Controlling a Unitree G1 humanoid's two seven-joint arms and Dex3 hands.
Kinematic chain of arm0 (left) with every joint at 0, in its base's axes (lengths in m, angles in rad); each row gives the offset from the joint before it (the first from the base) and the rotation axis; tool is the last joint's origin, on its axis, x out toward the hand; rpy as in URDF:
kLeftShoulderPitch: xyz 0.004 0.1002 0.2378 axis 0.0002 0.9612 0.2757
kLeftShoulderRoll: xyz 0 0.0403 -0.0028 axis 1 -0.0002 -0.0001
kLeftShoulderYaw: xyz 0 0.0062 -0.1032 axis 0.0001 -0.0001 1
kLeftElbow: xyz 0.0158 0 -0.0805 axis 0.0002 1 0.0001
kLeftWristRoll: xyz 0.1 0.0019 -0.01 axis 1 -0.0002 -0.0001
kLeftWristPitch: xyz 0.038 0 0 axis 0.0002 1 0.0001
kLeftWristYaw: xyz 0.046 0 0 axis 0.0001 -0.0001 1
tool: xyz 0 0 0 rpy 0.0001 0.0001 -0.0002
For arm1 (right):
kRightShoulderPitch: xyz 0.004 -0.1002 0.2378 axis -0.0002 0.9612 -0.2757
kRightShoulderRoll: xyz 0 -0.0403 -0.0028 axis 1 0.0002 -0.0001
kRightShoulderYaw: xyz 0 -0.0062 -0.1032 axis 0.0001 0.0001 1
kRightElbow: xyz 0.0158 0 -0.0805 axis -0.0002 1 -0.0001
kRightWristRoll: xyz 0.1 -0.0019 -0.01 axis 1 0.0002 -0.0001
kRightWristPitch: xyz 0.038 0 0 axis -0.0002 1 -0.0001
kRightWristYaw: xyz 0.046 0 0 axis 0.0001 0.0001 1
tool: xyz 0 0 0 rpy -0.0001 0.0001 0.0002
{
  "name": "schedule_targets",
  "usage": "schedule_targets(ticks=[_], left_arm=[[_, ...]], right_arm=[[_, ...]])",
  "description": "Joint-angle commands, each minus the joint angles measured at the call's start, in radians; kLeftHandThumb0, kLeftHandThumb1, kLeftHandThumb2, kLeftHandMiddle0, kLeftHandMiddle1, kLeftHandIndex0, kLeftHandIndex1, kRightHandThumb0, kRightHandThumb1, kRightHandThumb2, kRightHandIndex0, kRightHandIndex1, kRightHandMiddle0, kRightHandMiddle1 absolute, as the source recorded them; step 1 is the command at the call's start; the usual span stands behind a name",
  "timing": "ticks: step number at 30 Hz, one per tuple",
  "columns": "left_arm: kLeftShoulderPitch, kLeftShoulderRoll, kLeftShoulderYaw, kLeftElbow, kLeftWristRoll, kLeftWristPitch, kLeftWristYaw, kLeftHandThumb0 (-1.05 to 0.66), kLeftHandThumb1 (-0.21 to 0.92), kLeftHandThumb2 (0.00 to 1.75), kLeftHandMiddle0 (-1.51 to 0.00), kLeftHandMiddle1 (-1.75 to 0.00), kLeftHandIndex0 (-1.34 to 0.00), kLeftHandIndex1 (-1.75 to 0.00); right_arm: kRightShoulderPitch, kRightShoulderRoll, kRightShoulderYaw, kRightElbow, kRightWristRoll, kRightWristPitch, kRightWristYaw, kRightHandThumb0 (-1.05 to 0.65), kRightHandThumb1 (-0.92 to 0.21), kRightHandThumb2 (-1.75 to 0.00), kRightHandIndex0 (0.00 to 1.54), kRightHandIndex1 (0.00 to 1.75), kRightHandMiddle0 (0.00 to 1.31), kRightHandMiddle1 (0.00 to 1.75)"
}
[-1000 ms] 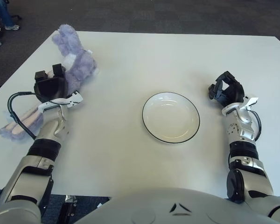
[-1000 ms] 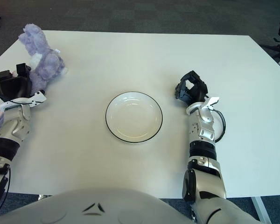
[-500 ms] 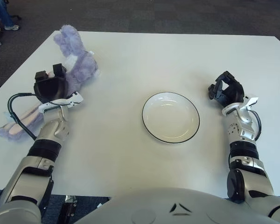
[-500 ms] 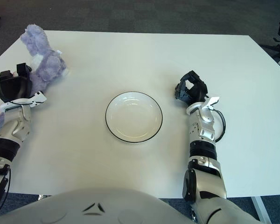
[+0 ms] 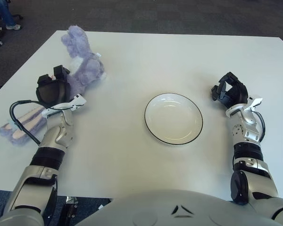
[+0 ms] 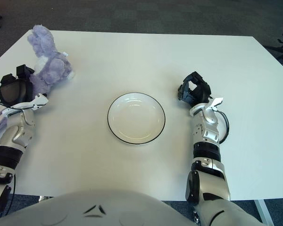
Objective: Put the doll into the plate.
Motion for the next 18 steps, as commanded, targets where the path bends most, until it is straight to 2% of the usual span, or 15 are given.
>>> schedule_targets(ticks=[1, 5, 12, 18], left_arm=[[0.022, -0.02, 0.011, -0.027, -0.022, -0.026, 0.001, 0.0, 0.05, 1.49, -0.86, -1.33, -0.75, -1.75], [0.023, -0.041, 0.049, -0.029, -0.081, -0.09, 0.021, 0.0, 0.01, 1.53, -0.89, -1.35, -0.75, -1.75], [0.033, -0.063, 0.089, -0.1, -0.119, -0.11, 0.009, 0.0, -0.02, 1.55, -0.95, -1.29, -0.77, -1.75], [0.049, -0.083, 0.106, -0.165, -0.129, -0.135, 0.013, 0.0, -0.01, 1.54, -0.92, -1.32, -0.77, -1.75]], right_arm=[[0.036, 0.014, 0.0, 0.037, 0.01, 0.053, -0.003, -0.49, -0.29, -1.34, 1.22, 1.75, 0.64, 1.75], [0.035, 0.012, 0.001, 0.039, 0.011, 0.054, 0.001, -0.49, -0.29, -1.34, 1.22, 1.75, 0.64, 1.75], [0.032, 0.007, 0.005, 0.048, 0.004, 0.049, 0.005, -0.49, -0.29, -1.34, 1.22, 1.75, 0.64, 1.75], [0.03, 0.005, 0.005, 0.053, 0.004, 0.046, 0.006, -0.49, -0.3, -1.34, 1.22, 1.75, 0.63, 1.75]])
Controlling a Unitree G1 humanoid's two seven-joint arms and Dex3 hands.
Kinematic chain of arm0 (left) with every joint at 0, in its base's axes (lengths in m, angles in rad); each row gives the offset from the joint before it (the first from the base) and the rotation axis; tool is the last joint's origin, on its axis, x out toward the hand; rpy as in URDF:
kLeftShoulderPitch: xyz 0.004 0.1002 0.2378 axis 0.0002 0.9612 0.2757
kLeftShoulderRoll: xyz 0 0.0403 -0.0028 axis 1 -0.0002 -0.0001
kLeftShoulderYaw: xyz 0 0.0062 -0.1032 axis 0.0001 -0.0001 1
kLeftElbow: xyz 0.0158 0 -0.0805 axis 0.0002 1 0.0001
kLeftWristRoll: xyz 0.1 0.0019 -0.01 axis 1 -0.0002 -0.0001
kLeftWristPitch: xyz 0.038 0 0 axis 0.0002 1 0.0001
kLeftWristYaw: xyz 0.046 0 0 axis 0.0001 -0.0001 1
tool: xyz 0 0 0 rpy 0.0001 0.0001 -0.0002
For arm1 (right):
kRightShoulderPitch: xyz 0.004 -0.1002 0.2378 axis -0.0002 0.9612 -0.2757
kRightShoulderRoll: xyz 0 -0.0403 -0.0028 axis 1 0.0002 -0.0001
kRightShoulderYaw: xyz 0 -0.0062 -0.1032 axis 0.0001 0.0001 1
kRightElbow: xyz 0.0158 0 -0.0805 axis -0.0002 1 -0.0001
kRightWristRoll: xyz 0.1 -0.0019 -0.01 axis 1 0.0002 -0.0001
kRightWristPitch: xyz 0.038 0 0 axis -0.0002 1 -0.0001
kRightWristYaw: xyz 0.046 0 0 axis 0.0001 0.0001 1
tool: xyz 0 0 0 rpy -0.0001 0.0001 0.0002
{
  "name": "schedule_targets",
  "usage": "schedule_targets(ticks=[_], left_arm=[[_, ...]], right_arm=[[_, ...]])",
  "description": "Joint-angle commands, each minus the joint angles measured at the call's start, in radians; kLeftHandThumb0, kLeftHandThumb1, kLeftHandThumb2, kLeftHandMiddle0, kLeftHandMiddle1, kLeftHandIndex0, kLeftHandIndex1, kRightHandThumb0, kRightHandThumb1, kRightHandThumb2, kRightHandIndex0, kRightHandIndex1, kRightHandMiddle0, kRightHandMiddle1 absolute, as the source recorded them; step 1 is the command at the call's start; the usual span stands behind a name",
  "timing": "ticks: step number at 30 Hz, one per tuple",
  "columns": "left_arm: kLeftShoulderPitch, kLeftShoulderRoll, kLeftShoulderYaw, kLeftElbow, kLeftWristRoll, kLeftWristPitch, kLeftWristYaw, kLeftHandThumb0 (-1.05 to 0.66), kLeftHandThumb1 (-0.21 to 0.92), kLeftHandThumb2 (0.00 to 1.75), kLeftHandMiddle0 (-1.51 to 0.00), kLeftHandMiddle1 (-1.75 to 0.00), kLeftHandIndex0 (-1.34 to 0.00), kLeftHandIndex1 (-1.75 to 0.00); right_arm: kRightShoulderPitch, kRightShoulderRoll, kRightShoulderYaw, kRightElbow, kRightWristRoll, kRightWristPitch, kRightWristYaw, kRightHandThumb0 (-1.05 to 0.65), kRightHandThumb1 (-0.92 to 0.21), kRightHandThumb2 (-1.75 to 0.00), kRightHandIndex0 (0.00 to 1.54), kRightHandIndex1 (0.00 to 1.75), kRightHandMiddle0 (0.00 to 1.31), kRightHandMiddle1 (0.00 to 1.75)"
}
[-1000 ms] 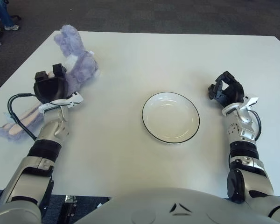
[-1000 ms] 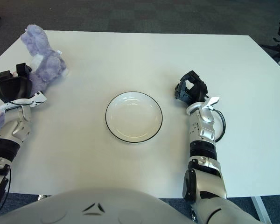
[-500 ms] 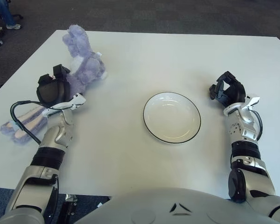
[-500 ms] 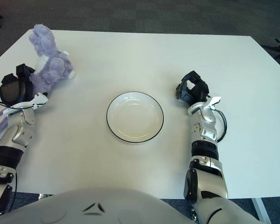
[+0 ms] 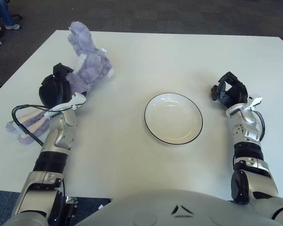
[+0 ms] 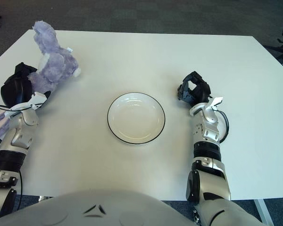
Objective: Put the doll into the plate.
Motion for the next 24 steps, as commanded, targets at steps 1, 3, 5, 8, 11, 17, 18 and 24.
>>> schedule_targets(ticks=[1, 3, 5, 8, 11, 17, 18, 24], left_arm=[[0.009, -0.008, 0.019, -0.047, -0.006, -0.027, 0.002, 0.0, -0.01, 1.54, -0.91, -1.32, -0.77, -1.75], [0.014, -0.01, 0.024, -0.056, -0.012, -0.049, 0.004, 0.0, 0.0, 1.54, -0.91, -1.33, -0.76, -1.75], [0.018, -0.015, 0.029, -0.07, -0.022, -0.085, 0.012, 0.0, 0.0, 1.53, -0.9, -1.33, -0.76, -1.75], [0.02, -0.021, 0.036, -0.085, -0.035, -0.138, 0.028, 0.0, 0.03, 1.51, -0.87, -1.35, -0.75, -1.75], [0.019, -0.021, 0.042, -0.085, -0.05, -0.203, 0.033, 0.0, 0.04, 1.5, -0.84, -1.36, -0.76, -1.75], [0.012, -0.018, 0.058, -0.056, -0.106, -0.383, 0.031, 0.0, 0.05, 1.49, -0.83, -1.35, -0.75, -1.75], [0.011, -0.02, 0.06, -0.051, -0.117, -0.41, 0.029, 0.0, 0.06, 1.49, -0.82, -1.36, -0.76, -1.75], [0.013, -0.041, 0.065, -0.07, -0.189, -0.509, -0.029, 0.0, 0.07, 1.48, -0.8, -1.38, -0.76, -1.75]], right_arm=[[0.033, 0.011, 0.001, 0.045, 0.005, 0.045, -0.002, -0.49, -0.3, -1.34, 1.22, 1.75, 0.63, 1.75], [0.033, 0.011, 0.001, 0.045, 0.006, 0.046, -0.002, -0.49, -0.3, -1.34, 1.22, 1.75, 0.63, 1.75], [0.03, 0.011, -0.001, 0.049, 0.009, 0.048, -0.001, -0.49, -0.3, -1.34, 1.22, 1.75, 0.63, 1.75], [0.027, 0.011, -0.003, 0.054, 0.012, 0.05, 0.001, -0.49, -0.3, -1.34, 1.22, 1.75, 0.63, 1.75], [0.027, 0.01, -0.001, 0.055, 0.009, 0.05, 0.0, -0.49, -0.3, -1.34, 1.22, 1.75, 0.63, 1.75], [0.027, 0.008, 0.002, 0.056, 0.003, 0.046, 0.0, -0.49, -0.29, -1.34, 1.22, 1.75, 0.63, 1.75], [0.027, 0.007, 0.003, 0.056, 0.002, 0.045, 0.0, -0.49, -0.29, -1.34, 1.22, 1.75, 0.63, 1.75], [0.027, 0.005, 0.005, 0.059, 0.002, 0.042, 0.004, -0.49, -0.3, -1.34, 1.22, 1.75, 0.63, 1.75]])
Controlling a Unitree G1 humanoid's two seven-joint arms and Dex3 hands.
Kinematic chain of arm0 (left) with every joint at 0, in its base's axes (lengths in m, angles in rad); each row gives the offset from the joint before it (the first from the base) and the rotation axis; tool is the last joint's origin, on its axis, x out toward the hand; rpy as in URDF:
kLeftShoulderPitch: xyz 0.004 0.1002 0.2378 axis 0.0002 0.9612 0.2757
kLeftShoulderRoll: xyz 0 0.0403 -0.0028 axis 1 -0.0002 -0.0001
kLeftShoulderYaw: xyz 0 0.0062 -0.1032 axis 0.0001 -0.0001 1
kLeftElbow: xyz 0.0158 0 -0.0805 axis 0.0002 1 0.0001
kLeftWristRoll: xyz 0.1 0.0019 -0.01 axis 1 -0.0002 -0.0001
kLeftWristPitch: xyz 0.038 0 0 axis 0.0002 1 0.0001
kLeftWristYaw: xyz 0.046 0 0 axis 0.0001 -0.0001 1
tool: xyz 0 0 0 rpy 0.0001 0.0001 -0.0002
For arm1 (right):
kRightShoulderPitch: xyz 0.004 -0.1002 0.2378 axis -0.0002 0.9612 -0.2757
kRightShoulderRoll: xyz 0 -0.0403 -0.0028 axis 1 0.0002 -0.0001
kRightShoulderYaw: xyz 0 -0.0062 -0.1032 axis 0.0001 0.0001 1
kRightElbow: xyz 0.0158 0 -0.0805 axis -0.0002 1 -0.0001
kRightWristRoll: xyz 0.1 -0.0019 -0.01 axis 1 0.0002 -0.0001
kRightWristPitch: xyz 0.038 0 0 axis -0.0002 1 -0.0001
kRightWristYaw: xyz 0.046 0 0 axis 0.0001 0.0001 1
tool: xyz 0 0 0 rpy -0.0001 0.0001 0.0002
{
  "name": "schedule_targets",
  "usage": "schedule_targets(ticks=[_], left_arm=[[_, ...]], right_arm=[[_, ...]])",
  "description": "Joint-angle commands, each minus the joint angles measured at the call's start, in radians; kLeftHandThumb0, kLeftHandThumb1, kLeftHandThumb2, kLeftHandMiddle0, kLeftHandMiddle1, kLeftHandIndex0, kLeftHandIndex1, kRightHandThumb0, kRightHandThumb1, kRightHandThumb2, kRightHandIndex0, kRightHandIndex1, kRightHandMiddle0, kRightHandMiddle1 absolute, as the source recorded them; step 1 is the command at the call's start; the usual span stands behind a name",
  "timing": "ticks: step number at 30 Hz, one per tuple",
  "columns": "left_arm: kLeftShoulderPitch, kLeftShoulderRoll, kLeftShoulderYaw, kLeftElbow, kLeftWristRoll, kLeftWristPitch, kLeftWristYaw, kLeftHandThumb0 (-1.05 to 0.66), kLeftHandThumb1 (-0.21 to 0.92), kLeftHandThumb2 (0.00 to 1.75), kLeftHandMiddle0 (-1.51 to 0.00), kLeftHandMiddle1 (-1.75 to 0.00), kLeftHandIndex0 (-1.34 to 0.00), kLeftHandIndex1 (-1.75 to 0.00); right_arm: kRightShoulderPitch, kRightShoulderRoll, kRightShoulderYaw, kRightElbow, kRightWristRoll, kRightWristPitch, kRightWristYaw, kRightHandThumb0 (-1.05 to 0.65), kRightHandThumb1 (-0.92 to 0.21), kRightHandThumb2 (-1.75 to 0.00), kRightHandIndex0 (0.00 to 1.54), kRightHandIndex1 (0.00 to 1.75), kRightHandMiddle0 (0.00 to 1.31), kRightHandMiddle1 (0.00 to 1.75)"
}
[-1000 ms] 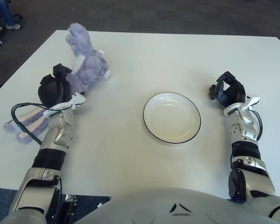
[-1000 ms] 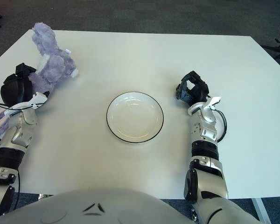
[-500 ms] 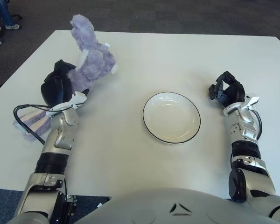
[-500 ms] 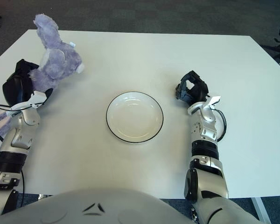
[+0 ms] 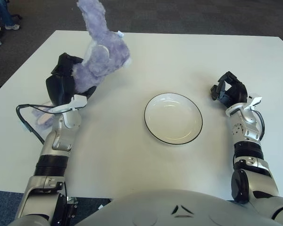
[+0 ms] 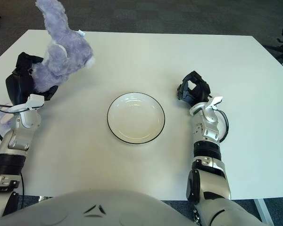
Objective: Put the doll into the plate.
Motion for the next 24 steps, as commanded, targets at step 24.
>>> schedule_targets(ticks=[24], left_arm=[[-0.045, -0.118, 0.02, -0.121, -0.048, -0.15, -0.131, 0.0, 0.1, 1.49, -0.67, -1.5, -0.77, -1.75]], right_arm=[[0.029, 0.007, 0.012, 0.046, -0.008, 0.043, -0.001, -0.49, -0.3, -1.34, 1.2, 1.75, 0.63, 1.75]])
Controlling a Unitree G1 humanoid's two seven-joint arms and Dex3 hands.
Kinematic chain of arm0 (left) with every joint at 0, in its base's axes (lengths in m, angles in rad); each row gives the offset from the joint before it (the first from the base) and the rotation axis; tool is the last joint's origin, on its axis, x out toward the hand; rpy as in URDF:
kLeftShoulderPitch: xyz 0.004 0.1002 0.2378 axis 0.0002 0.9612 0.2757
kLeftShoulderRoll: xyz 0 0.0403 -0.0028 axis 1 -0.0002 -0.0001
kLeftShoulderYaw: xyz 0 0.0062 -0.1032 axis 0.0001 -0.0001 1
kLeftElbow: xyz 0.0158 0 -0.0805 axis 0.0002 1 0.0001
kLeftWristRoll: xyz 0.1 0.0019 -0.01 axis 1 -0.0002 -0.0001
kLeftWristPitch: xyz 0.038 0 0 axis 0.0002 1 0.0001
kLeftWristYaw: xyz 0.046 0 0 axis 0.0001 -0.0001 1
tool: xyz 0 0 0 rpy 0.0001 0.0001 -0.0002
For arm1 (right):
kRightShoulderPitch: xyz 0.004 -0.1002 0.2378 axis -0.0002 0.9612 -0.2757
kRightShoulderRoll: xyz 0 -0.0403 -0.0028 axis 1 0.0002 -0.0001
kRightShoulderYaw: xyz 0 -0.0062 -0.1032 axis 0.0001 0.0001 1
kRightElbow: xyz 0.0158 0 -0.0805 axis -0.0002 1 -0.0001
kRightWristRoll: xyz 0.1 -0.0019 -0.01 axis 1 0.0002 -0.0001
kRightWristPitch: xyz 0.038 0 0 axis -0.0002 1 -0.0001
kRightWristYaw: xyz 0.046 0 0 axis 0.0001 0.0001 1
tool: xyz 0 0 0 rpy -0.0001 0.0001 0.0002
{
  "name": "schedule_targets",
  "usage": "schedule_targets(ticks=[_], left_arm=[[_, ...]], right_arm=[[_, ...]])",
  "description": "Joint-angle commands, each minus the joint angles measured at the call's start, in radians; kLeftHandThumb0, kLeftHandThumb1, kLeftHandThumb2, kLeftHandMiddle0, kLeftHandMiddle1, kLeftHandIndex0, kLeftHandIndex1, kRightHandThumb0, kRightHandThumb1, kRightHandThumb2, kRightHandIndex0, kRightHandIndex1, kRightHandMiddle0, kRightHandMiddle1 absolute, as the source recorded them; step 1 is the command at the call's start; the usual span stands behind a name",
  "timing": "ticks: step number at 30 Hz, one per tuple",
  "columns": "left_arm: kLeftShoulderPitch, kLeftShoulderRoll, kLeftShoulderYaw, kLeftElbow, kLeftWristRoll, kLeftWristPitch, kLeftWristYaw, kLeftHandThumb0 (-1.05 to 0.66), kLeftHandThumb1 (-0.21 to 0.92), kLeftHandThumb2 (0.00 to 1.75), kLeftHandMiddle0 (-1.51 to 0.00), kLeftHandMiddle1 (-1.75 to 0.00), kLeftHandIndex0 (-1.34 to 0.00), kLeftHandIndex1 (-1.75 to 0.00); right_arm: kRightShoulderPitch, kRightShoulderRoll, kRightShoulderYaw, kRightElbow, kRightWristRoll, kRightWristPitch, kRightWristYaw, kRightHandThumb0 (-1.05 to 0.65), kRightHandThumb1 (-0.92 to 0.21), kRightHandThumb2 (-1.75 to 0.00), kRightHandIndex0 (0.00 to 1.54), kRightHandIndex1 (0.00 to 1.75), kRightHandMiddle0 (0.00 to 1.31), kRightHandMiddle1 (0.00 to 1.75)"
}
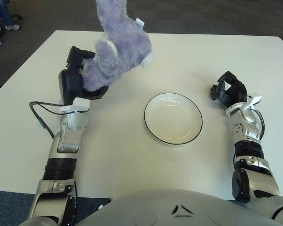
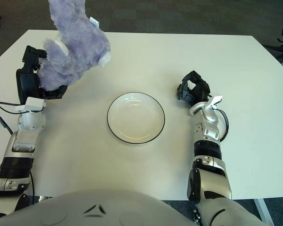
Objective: Put the doll into the plate.
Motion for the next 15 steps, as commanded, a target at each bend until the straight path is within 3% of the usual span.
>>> schedule_targets(ticks=[1, 7, 15], left_arm=[[-0.063, -0.011, -0.001, 0.031, 0.034, -0.061, 0.033, 0.0, 0.1, 1.49, -0.66, -1.51, -0.77, -1.75], [-0.109, -0.008, -0.01, 0.076, 0.115, -0.119, 0.076, 0.0, 0.11, 1.49, -0.61, -1.57, -0.78, -1.73], [-0.193, -0.033, -0.072, 0.096, 0.231, -0.1, 0.093, -0.01, 0.13, 1.46, -0.57, -1.6, -0.8, -1.67]], right_arm=[[0.035, 0.013, 0.008, 0.037, -0.004, 0.047, -0.01, -0.49, -0.3, -1.34, 1.2, 1.75, 0.63, 1.75], [0.036, 0.015, 0.011, 0.032, -0.009, 0.049, -0.016, -0.49, -0.3, -1.33, 1.19, 1.75, 0.63, 1.75], [0.033, 0.016, 0.012, 0.038, -0.011, 0.049, -0.025, -0.49, -0.31, -1.33, 1.19, 1.75, 0.62, 1.75]])
